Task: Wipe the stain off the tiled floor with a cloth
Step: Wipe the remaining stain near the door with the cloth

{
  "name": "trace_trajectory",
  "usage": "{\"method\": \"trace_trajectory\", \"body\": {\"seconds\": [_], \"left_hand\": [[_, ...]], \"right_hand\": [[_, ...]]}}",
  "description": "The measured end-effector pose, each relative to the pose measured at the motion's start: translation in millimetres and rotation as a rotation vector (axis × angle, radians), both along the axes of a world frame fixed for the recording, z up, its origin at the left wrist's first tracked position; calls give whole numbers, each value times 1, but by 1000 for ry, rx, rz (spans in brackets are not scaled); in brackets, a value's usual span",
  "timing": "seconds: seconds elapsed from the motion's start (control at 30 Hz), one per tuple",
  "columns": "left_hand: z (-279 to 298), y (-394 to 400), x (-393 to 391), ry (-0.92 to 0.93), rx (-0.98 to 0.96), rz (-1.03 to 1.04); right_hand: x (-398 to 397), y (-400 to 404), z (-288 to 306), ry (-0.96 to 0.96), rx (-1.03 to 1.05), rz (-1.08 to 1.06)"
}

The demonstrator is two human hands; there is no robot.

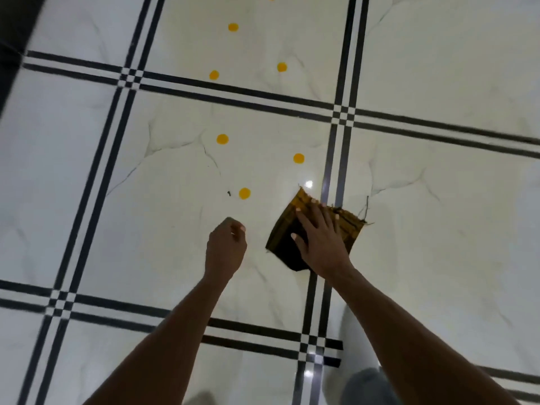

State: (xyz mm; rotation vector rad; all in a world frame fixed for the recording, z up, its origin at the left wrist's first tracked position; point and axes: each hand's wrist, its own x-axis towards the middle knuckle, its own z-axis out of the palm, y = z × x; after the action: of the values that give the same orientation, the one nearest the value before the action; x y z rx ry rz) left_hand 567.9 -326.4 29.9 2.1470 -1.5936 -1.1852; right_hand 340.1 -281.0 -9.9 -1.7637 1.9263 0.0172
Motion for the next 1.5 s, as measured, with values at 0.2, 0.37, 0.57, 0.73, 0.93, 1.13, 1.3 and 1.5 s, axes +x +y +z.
{"method": "trace_trajectory", "body": {"seconds": [0.2, 0.37, 0.57, 0.73, 0.93, 1.13, 1.3, 1.5], "left_hand": [[-65, -48, 16, -276, -398, -161], [-91, -89, 35, -489, -603, -172], [-114, -136, 64, -565, -776, -214], [-114, -119, 72, -481, -703, -274], [-119, -111, 73, -445, -739, -283], [-121, -112, 75, -406, -719, -290], [-99, -109, 77, -333, -618, -303], [-110, -138, 101, -420, -699, -247]], "right_hand": [[-6, 14, -47, 163, -181, 48], [-41, -76, -61, 241, -259, -135], [-9, -221, -71, 226, -303, -44], [49, -125, -58, 182, -300, 380], [-11, -156, -61, 197, -303, 244], [85, -180, -60, 165, -335, 183], [46, -60, -43, 116, -253, 515], [5, -178, -60, 208, -317, 65]]}}
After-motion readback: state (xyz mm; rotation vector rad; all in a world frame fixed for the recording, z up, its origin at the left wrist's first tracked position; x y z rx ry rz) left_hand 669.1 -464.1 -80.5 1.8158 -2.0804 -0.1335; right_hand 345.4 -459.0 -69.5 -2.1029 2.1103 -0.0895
